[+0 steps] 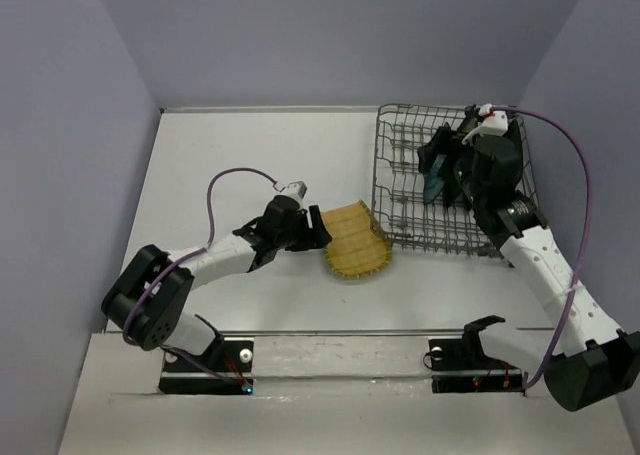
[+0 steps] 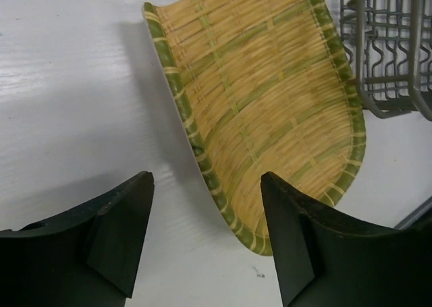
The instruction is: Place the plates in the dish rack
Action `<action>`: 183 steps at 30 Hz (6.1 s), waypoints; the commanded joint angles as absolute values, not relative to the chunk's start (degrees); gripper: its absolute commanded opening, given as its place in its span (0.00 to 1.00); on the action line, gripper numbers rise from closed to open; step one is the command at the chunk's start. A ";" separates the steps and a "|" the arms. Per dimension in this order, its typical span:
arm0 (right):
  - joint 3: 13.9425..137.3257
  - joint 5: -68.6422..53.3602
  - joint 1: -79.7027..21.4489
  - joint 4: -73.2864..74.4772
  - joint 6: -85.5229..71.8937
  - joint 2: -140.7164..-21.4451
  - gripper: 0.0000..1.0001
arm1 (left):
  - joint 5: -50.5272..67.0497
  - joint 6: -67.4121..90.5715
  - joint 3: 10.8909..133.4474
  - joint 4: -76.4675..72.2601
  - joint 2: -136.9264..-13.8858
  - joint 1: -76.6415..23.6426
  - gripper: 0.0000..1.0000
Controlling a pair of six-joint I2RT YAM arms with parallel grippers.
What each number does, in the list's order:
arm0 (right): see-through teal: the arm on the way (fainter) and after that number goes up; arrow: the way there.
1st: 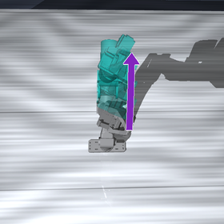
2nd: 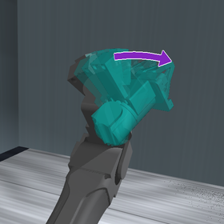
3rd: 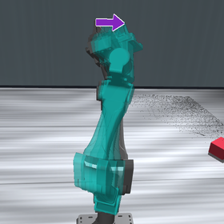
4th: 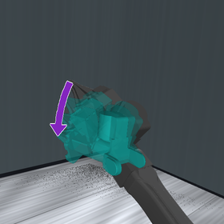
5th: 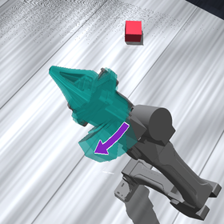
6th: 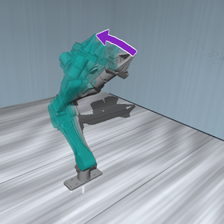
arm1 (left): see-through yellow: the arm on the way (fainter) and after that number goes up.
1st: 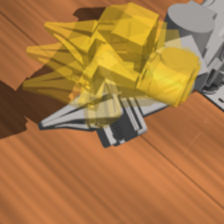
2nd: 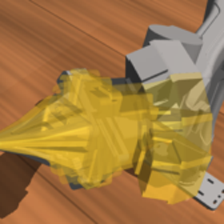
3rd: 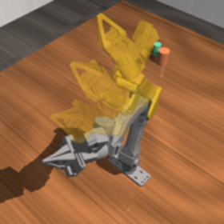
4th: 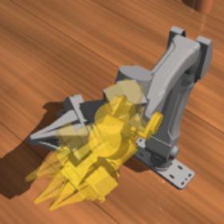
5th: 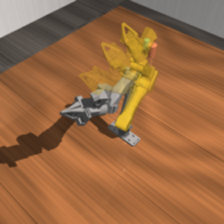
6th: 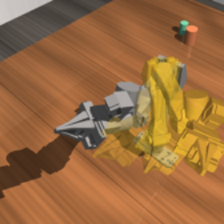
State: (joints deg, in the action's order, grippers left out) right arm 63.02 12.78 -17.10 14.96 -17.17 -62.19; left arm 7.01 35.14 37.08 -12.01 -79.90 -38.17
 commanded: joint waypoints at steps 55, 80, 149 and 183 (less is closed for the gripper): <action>58.45 -44.02 -29.53 0.28 -9.57 -77.96 0.78 | 13.01 23.47 48.43 1.58 -44.30 -38.23 0.06; 73.38 5.99 -28.04 6.67 -19.95 -67.23 0.07 | -14.42 14.85 47.55 13.63 -33.31 -38.23 0.99; 46.95 -27.93 -31.99 -20.33 -39.70 -75.24 0.91 | 7.81 44.90 25.84 -21.26 -27.77 -21.88 0.06; 63.36 44.26 -36.56 4.12 -25.51 -68.90 0.07 | 9.24 23.40 43.41 4.81 -32.34 -21.97 0.99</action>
State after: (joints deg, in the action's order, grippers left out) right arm 57.82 18.85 -37.50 -2.57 -33.71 -69.73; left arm 11.05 32.69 37.78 -2.46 -32.86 -21.91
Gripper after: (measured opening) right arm 0.130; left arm 0.990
